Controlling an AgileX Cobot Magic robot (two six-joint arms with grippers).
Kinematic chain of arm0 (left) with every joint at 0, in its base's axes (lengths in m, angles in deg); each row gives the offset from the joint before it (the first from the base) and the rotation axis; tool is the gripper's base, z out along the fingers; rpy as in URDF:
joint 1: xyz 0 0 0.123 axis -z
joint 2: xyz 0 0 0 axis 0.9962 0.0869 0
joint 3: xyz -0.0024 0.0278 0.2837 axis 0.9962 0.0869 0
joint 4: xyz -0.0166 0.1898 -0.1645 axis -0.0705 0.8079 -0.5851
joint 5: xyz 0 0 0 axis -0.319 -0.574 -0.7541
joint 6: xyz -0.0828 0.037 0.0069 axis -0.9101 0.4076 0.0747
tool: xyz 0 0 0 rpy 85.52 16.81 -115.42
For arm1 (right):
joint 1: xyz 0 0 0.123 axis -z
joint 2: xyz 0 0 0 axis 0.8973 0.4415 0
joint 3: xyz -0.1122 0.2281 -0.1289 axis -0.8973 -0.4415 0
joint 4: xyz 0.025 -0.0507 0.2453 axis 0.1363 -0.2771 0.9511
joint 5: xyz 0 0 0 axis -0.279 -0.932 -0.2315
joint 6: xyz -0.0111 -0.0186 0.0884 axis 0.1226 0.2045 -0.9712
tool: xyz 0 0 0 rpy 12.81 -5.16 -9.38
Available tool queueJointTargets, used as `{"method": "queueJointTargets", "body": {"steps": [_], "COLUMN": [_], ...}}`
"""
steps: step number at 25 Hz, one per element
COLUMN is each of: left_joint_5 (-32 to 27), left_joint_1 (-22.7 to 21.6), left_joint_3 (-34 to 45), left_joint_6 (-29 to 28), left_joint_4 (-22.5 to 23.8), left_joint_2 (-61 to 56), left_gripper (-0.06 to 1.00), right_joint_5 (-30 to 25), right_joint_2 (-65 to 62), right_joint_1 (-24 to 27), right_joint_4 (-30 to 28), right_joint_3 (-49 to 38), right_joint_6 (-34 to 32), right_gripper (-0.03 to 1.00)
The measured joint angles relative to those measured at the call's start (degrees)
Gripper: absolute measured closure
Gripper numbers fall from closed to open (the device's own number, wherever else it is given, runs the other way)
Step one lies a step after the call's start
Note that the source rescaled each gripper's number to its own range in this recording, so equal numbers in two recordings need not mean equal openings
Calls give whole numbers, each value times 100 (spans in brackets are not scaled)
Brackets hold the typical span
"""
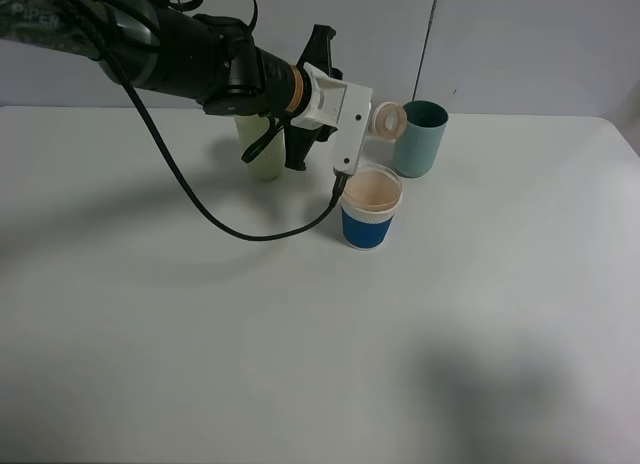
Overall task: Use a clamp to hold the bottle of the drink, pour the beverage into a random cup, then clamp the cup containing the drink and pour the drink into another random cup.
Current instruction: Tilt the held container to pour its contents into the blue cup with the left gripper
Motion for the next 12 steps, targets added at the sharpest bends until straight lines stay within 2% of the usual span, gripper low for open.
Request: {"method": "queueJointTargets", "body": {"steps": [12], "left_joint_5": [-47], "left_joint_1": [0], "left_joint_3": [-64], "left_joint_6": [0], "left_joint_4": [263], "left_joint_2": [0], "left_gripper": [94], "right_joint_5": [0], "right_joint_2": [0], "right_joint_1": [0], "right_joint_4": [0], "right_joint_3": [0], "right_joint_6": [0], "right_gripper": [-3]}}
